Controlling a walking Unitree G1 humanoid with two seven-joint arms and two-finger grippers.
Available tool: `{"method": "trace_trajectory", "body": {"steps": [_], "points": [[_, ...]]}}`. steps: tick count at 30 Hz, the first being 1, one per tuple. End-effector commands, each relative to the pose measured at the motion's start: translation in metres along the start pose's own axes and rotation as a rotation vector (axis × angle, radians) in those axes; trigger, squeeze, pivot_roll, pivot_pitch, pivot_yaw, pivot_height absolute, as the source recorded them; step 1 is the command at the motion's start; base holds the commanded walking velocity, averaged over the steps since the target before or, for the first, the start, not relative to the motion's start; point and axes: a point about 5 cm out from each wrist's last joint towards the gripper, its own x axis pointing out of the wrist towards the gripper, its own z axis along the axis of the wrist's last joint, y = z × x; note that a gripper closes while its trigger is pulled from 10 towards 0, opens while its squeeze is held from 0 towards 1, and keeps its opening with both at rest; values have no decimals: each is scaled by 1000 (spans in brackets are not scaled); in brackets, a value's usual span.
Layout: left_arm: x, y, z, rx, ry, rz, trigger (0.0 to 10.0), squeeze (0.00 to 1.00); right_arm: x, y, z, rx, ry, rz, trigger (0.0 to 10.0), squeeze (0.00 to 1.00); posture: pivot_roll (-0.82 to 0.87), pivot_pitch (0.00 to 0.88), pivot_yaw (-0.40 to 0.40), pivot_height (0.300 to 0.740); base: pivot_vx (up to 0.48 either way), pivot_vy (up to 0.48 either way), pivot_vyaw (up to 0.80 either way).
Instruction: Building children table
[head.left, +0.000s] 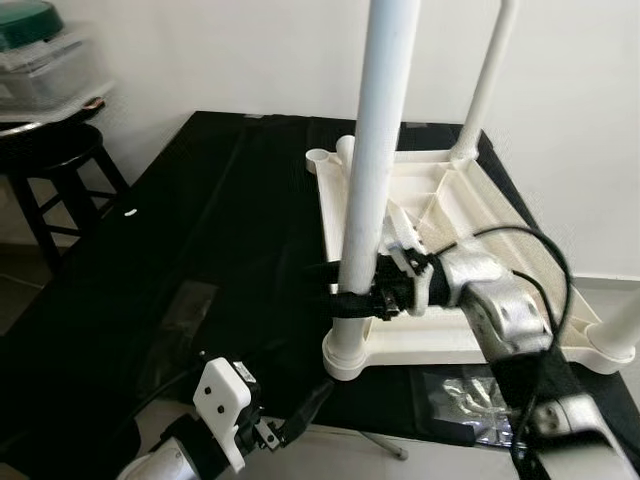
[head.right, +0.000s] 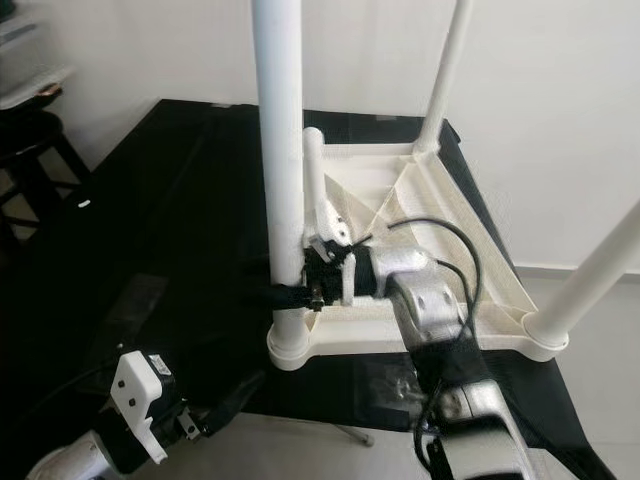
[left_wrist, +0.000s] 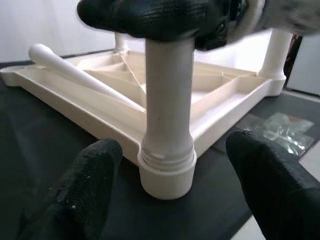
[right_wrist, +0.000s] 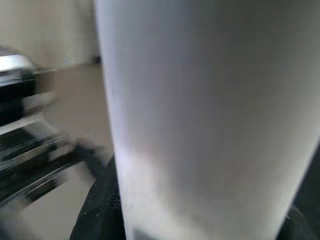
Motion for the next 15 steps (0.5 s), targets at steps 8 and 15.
{"method": "trace_trajectory", "body": {"steps": [8, 15], "points": [[-3, 5, -3, 8, 15, 8, 10000, 0, 15, 46, -45, 128, 164, -688, 0, 0, 31, 108, -6, 740, 0, 0, 0], [-3, 8, -4, 11, 21, 5, 10000, 0, 28, 32, -36, 120, 113, -628, 10000, 0, 29, 101, 6, 740, 0, 0, 0]]}}
